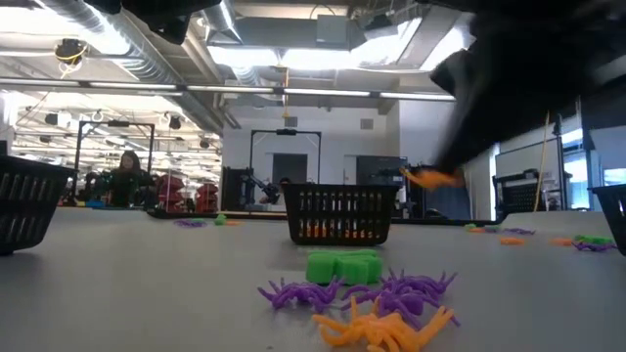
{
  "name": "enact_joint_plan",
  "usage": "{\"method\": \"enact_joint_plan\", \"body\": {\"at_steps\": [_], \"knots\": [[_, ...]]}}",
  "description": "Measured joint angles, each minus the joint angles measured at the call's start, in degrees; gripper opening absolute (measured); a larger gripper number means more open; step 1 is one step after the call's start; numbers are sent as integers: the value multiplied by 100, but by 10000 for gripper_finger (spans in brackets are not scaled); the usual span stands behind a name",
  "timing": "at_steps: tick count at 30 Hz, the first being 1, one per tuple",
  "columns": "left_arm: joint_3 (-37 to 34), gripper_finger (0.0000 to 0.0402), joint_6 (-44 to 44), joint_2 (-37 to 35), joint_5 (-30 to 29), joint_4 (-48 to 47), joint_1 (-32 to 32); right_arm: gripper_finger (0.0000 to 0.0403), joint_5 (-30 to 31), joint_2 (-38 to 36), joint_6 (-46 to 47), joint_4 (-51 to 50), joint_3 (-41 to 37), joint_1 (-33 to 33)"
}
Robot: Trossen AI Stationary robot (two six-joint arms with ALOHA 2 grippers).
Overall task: Sort Halloween decoration
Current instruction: Put the orange spider toy into the top black bin
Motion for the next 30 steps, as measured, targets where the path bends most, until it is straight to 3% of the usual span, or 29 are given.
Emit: {"method": "enact_joint_plan", "body": {"at_steps": [7, 15, 20, 30], "knots": [[0, 66, -106, 2, -5, -46, 115, 2, 1211, -145, -323, 126, 35, -506], [0, 66, -162, 4, -7, -125, 237, 2, 962, -145, -345, 118, 35, -1308], [0, 66, -164, 4, -15, -168, 247, 7, 508, -145, -385, 118, 35, -1567], [0, 66, -164, 4, -11, -263, 245, 115, 411, -145, -366, 130, 35, -1548]]}}
